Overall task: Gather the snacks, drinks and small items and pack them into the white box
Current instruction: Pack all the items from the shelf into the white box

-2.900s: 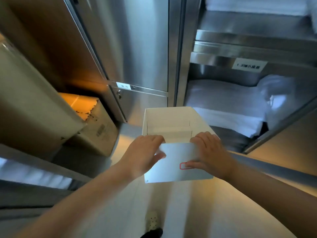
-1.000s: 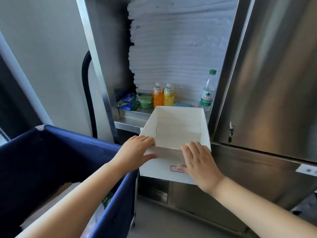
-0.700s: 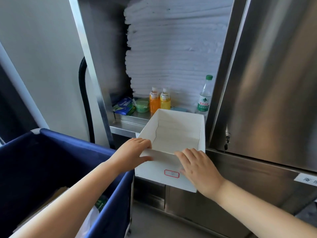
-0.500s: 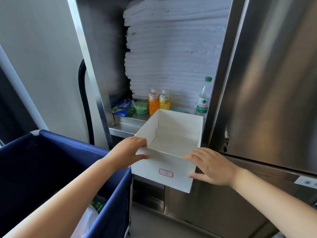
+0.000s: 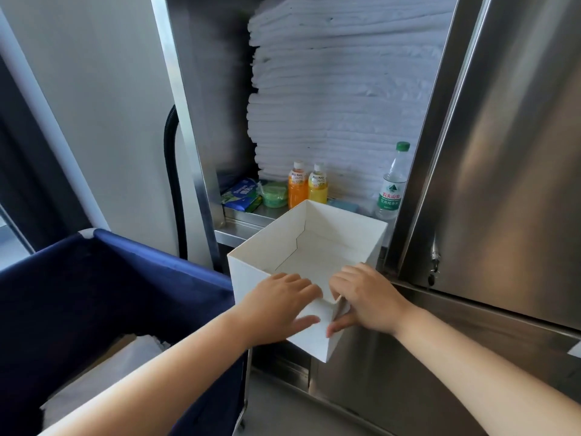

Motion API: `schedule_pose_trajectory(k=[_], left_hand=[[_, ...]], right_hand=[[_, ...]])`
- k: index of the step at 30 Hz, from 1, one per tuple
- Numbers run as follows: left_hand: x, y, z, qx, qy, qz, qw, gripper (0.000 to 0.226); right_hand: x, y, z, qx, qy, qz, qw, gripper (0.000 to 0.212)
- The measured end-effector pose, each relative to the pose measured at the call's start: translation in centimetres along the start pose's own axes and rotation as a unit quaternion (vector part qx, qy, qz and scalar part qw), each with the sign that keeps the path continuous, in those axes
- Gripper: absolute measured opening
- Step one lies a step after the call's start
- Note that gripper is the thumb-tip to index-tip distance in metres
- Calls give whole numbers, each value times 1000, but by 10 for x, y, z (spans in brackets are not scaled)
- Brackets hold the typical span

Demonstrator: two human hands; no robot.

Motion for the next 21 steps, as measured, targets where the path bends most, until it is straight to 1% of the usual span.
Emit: schedule_pose_trajectory(k=[3, 5, 6, 10, 12, 14, 17, 19, 21], left_hand=[[-2, -3, 2, -61, -23, 26, 998, 54], [-5, -7, 0, -86, -18, 43, 995, 63], [-5, -9, 0, -94, -16, 50, 994, 64], [-12, -11, 5, -88, -15, 90, 992, 42], [-19, -14, 5, -71, -1, 112, 991, 37], [-22, -18, 1, -57, 13, 109, 992, 33], [-23, -28, -2, -39, 39, 108, 993, 26], [-23, -33, -1, -24, 65, 109, 992, 20], [-23, -38, -3, -24, 74, 110, 991, 14]], right_hand=[[4, 9, -8, 3, 4, 28, 1000, 61], [6, 12, -11, 7, 10, 39, 999, 62], [7, 13, -13, 9, 14, 44, 999, 62], [10, 18, -16, 16, 32, 44, 998, 64], [9, 21, -10, 31, 39, 39, 998, 64], [8, 22, 9, 66, 49, 27, 996, 62], [8, 14, 46, 106, 38, -13, 994, 53], [11, 10, 58, 101, 25, -36, 994, 43], [14, 12, 60, 100, 17, -47, 994, 40]])
Point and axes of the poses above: each hand's wrist, its own y-axis towards the middle knuckle, its own x-axis out of the palm, z = x × y, the point moved 8 cm from there along y, towards the middle knuckle, and after that the axes turned 4 degrees about z, right-handed, at the moved point
